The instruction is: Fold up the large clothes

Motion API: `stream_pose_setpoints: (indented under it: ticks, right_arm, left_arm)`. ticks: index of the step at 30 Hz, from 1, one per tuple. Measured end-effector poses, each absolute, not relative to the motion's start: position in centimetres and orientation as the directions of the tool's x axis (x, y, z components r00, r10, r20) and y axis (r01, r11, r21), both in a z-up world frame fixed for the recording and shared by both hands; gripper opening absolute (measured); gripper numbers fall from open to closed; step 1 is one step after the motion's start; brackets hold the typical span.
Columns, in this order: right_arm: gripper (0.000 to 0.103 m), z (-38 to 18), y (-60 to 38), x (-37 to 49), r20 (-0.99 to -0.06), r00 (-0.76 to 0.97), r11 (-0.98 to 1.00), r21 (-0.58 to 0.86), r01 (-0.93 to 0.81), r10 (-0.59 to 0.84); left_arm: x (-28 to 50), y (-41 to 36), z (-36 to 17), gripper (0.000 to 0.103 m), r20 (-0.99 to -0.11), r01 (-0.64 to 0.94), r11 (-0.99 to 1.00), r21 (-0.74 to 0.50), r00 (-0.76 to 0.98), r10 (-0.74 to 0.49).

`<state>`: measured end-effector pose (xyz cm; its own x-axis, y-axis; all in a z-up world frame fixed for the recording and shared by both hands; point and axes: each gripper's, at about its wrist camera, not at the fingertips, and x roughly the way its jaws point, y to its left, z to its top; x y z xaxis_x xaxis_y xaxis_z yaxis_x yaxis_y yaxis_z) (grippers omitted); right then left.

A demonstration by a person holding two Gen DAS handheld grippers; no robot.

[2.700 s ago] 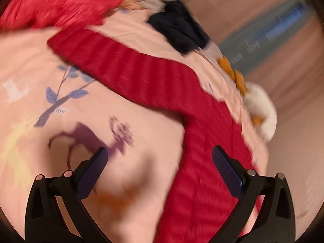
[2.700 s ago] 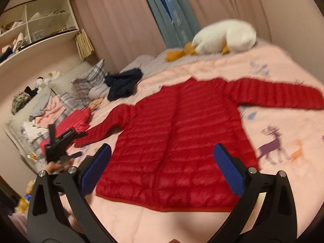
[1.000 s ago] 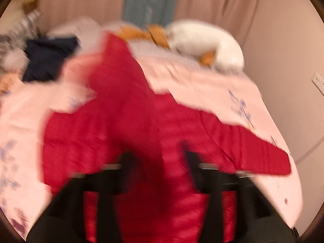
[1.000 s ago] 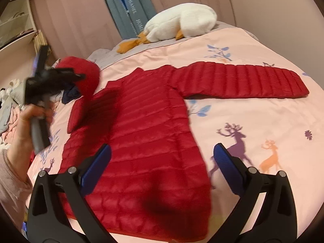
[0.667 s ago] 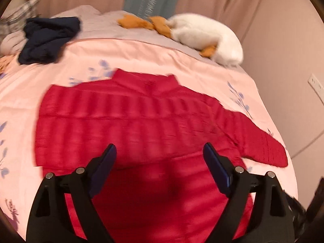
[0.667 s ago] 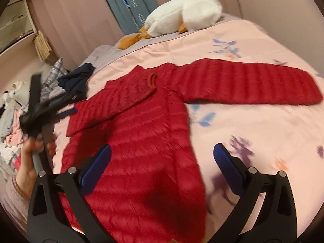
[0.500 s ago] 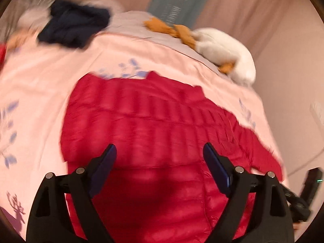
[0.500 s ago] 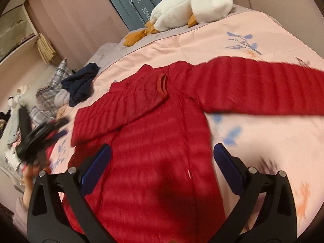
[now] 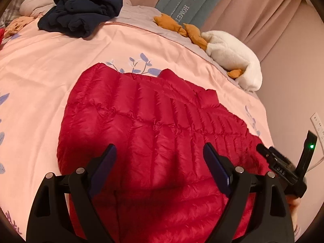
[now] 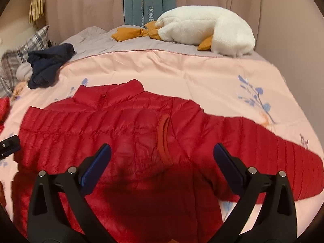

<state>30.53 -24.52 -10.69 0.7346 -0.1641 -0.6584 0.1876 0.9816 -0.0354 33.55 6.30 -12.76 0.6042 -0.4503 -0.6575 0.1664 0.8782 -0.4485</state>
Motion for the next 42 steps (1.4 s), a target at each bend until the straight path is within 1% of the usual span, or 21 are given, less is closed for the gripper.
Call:
stream_pose_setpoints:
  ticks: [13, 32, 37, 42]
  right_arm:
    - [0.101, -12.1, -23.7, 32.0, -0.661, 0.727, 0.981, -0.084, 0.173, -0.185]
    - [0.101, -10.5, -23.4, 30.9, -0.629, 0.753, 0.981, -0.091, 0.172, -0.191]
    - [0.101, -11.4, -23.6, 31.7, -0.659, 0.728, 0.98, -0.09, 0.177, -0.192]
    - [0.1, -14.1, -24.3, 33.1, -0.741, 0.652, 0.983, -0.066, 0.169, -0.162]
  left_arm:
    - [34.6, 6.0, -14.4, 0.087, -0.675, 0.17, 0.889, -0.425, 0.594, -0.437]
    - [34.6, 5.9, -14.6, 0.087, -0.681, 0.168, 0.893, -0.417, 0.593, -0.43]
    - [34.6, 5.9, -14.6, 0.087, -0.68, 0.167, 0.893, -0.418, 0.594, -0.429]
    - [34.5, 5.8, -14.7, 0.087, -0.682, 0.168, 0.895, -0.413, 0.594, -0.427]
